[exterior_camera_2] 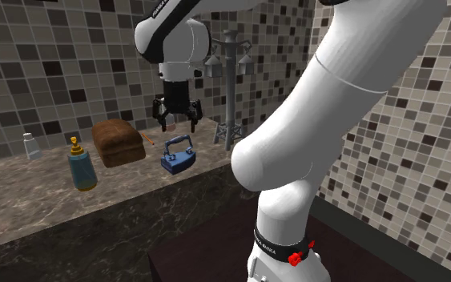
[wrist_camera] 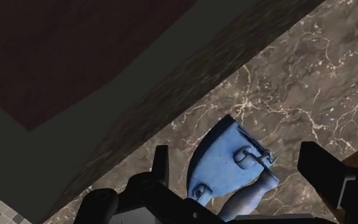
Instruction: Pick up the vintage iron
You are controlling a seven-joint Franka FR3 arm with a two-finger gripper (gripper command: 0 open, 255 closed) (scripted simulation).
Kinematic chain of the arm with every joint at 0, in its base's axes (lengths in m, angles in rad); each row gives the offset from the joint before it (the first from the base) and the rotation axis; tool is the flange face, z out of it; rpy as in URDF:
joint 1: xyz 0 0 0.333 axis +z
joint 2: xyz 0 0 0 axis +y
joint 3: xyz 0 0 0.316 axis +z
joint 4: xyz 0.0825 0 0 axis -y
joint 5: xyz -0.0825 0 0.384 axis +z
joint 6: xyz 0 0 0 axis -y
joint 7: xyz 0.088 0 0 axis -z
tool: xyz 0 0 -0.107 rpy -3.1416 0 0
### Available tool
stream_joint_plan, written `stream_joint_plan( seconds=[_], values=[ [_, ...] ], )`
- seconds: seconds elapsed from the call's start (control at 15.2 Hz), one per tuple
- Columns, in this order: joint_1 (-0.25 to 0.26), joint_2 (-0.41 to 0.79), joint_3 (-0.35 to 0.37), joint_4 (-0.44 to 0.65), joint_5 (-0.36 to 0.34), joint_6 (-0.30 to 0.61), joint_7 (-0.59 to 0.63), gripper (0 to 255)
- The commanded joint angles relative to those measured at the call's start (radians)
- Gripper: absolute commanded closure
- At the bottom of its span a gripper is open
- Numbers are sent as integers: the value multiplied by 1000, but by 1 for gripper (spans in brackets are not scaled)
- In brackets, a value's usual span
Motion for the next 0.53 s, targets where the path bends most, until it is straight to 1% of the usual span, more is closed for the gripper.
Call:
stream_joint_plan(
  seconds=[0.0,0.2,0.4,0.46],
  values=[
    [-18,56,29,-2,13,98,94,0],
    [-52,156,68,20,9,230,228,0],
    [-92,261,104,55,-21,352,374,0],
    [-100,284,110,64,-31,376,406,0]
  ],
)
